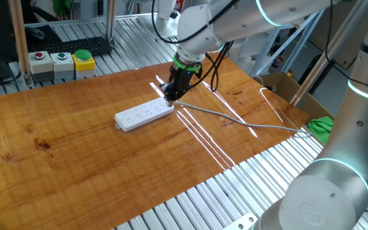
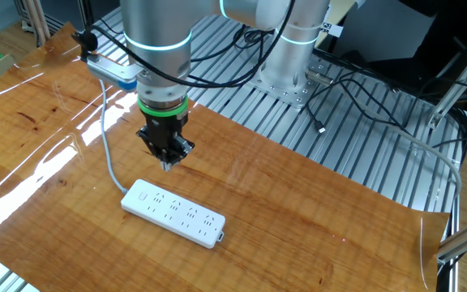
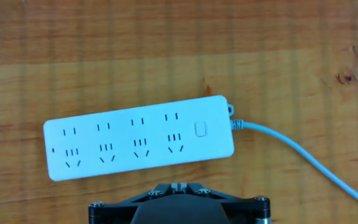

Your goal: Turn on the power strip by pressing the button

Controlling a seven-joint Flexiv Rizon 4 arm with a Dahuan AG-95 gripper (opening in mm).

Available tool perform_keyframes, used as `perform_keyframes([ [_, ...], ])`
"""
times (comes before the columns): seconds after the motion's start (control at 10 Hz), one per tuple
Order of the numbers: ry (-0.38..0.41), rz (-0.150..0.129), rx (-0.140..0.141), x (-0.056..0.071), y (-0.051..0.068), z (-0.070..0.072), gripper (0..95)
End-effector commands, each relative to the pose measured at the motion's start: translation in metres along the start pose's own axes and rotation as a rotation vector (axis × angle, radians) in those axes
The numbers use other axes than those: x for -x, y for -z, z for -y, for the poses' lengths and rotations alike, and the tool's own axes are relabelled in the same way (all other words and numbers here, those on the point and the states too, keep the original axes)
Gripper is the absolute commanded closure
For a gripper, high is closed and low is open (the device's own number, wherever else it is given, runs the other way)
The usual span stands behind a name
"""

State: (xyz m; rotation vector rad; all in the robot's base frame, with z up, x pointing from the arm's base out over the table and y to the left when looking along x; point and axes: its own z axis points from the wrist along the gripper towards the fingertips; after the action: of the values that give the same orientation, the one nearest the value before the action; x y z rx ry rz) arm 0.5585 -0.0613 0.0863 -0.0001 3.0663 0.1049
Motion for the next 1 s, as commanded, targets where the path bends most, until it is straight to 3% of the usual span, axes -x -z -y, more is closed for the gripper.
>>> perform_keyframes([
  [0.1,-0.001,0.008,-0.002,0.006,-0.001,0.002,95.0],
  [0.6,0.01,0.013,-0.008,0.02,-0.004,0.012,95.0],
  [0.8,0.021,0.01,-0.007,0.036,-0.007,0.027,95.0],
  [1.0,0.015,0.007,-0.004,0.042,-0.009,0.033,95.0],
])
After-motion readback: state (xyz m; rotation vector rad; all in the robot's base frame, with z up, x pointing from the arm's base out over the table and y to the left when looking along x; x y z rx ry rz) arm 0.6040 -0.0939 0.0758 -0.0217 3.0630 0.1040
